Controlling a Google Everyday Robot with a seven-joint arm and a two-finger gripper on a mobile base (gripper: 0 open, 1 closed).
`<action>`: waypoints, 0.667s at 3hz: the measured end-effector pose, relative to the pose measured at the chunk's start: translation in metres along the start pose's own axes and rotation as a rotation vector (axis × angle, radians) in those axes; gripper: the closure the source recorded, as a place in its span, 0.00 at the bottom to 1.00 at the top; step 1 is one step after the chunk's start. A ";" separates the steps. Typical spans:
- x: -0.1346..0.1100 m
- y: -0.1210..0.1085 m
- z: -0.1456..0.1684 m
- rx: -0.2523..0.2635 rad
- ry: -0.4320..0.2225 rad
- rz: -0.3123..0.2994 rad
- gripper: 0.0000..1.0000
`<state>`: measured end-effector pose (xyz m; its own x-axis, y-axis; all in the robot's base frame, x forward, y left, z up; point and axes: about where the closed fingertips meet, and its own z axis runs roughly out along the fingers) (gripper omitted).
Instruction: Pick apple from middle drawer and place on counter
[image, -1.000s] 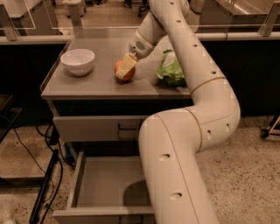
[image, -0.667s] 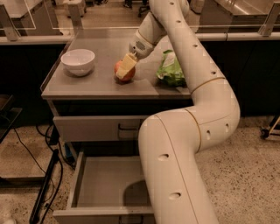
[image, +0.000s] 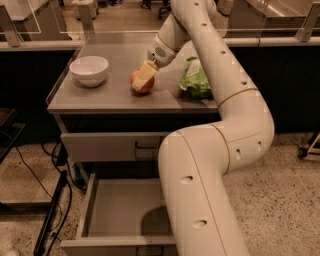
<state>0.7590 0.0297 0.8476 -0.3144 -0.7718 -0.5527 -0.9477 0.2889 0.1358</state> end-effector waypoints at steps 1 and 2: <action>0.000 0.000 0.000 0.000 0.000 0.000 0.00; 0.000 0.000 0.000 0.000 0.000 0.000 0.00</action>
Offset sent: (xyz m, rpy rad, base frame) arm 0.0000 0.0000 0.0000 0.0000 0.0000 0.0000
